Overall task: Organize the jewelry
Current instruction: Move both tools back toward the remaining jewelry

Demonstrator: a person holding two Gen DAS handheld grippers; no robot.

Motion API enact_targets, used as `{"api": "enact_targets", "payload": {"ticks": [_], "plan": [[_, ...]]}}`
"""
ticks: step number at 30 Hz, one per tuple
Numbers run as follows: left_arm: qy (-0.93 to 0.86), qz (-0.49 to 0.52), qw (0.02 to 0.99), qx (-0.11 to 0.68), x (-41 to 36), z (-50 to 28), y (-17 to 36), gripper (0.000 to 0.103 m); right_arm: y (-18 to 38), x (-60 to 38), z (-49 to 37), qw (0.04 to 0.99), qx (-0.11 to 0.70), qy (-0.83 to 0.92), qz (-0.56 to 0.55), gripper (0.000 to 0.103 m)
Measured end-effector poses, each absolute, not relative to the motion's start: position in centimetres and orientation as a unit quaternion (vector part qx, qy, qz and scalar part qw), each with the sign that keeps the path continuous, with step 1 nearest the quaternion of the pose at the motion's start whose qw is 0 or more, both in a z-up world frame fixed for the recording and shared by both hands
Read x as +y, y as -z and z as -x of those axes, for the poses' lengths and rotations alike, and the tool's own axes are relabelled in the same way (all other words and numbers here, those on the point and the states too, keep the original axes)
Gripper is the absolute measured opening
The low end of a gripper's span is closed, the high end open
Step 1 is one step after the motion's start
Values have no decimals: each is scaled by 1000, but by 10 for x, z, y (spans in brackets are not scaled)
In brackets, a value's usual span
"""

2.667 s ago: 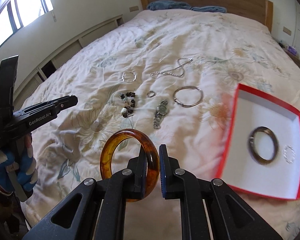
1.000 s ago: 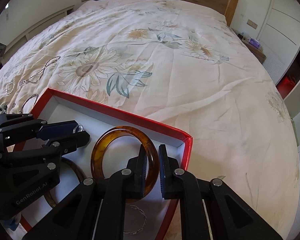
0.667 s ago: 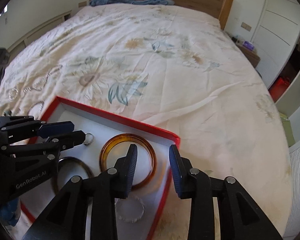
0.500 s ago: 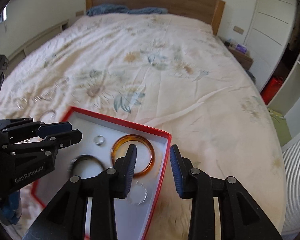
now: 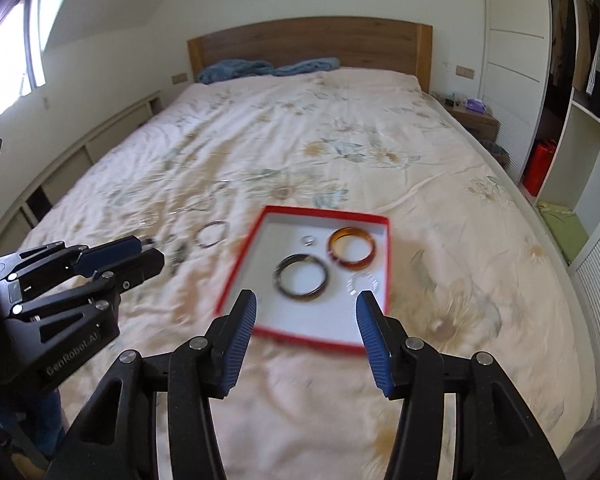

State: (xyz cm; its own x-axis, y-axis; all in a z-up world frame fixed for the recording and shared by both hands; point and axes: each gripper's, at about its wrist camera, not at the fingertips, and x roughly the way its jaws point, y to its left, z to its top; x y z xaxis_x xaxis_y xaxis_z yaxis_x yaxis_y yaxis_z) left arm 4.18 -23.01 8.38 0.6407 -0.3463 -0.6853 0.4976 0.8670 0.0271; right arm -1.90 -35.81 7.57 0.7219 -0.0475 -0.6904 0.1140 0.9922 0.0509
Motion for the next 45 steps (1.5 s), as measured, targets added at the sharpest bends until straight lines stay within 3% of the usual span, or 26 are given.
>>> {"api": "enact_targets", "payload": {"ticks": [15,30,40,45], "plan": [[182,-100,942,263,-135,66,-134,23,-119,-273,108,950,312,16,-4,52],[152,-84,959,225,-99,93,-153,23,-135,-245,132,959,283,-7,15,52],[132,-74,957,250,-85,70,-137,23,-125,-245,119,957,287,-28,7,52],[116,-51,945,301,-54,34,-110,23,-108,-248,90,952,303,-42,-9,52]]}}
